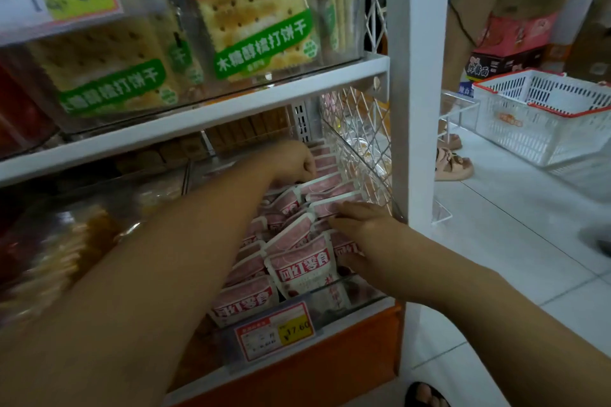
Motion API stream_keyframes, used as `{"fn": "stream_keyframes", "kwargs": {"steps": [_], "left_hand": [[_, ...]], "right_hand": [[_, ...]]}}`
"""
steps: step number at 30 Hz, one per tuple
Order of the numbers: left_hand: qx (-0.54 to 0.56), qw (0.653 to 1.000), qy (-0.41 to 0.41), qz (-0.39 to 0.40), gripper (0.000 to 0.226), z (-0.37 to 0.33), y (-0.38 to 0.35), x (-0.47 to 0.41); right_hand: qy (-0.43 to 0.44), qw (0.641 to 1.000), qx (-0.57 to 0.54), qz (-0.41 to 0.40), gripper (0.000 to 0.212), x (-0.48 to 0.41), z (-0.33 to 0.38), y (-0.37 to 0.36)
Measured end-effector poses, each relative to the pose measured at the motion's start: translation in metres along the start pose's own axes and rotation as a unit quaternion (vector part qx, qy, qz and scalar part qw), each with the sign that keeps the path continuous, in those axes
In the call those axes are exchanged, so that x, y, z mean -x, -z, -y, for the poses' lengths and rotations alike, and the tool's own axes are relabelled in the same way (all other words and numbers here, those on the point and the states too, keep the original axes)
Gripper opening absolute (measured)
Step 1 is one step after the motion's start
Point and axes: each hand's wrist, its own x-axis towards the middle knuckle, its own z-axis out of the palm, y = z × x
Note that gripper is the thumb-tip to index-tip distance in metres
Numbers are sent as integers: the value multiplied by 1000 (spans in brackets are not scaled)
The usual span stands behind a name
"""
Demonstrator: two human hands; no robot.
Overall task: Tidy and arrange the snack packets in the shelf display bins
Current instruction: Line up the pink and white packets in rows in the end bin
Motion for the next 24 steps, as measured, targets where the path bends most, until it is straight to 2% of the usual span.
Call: {"fn": "stream_keyframes", "kwargs": {"steps": [6, 11, 16, 21, 24], "left_hand": [[-29, 995, 6, -93, 18, -14, -9, -8], [21, 985, 32, -167, 17, -13, -27, -4], [43, 971, 24, -235, 19, -9, -39, 2], [103, 974, 2, -204, 13, -8, -41, 3], [134, 974, -2, -180, 16, -9, -38, 4]], "right_hand": [[10, 1000, 10, -2, 56, -2, -2, -1], [7, 1000, 5, 2, 57, -2, -1, 0], [3, 1000, 3, 8, 56, -1, 0, 2], [-5, 1000, -2, 13, 57, -3, 2, 3], [-9, 1000, -10, 10, 57, -2, 3, 3]]}}
